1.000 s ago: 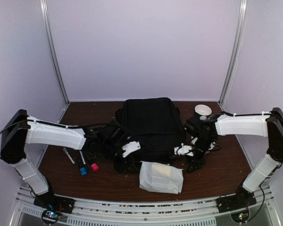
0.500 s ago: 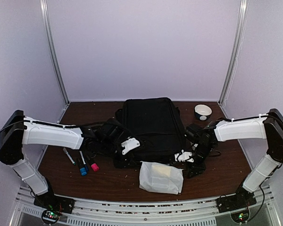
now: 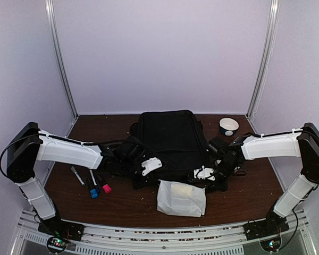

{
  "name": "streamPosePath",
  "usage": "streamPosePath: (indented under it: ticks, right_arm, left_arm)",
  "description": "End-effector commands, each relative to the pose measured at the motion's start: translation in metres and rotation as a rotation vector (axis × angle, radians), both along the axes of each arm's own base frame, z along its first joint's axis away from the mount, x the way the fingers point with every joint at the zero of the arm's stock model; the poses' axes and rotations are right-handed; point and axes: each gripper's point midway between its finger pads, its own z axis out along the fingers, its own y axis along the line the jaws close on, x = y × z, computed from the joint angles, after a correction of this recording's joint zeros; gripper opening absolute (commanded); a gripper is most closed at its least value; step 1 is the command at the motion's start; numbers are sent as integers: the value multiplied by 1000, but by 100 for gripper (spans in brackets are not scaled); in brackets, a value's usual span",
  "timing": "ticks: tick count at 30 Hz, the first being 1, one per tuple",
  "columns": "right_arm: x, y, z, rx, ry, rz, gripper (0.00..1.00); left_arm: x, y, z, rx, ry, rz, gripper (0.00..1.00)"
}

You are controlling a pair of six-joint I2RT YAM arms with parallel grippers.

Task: Pack the student bag
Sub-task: Pick up the files from the center of the board, then put down the files at the center of the board.

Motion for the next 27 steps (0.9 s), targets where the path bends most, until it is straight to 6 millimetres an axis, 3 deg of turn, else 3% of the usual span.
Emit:
streamPosePath:
  ticks: [1, 7, 9, 12, 15, 20, 23, 27]
  right_arm:
    - [18, 3, 23, 27, -116, -30, 0]
    - [34, -6, 80, 83, -253, -93, 0]
    - [34, -9, 90, 86, -267, -107, 0]
    - [25, -11, 88, 88, -231, -114, 0]
    - [9, -16, 72, 68, -177, -91, 2]
    - [-15, -26, 55, 33, -95, -41, 24]
    - [-26, -25, 60, 50, -51, -6, 33]
    - [-30, -16, 77, 89, -17, 36, 39]
  left_arm:
    - [13, -21, 29, -79, -67, -17, 0]
    - [7, -17, 88, -176, -161, -36, 0]
    - [4, -14, 97, -194, -183, -38, 0]
    - [-3, -10, 92, -193, -173, -52, 0]
    - [-16, -9, 73, -160, -117, -85, 0]
    - [-37, -8, 44, -70, -64, -146, 3]
    - [-43, -8, 39, -55, -57, -152, 9]
    - [-37, -3, 46, -65, -94, -107, 27]
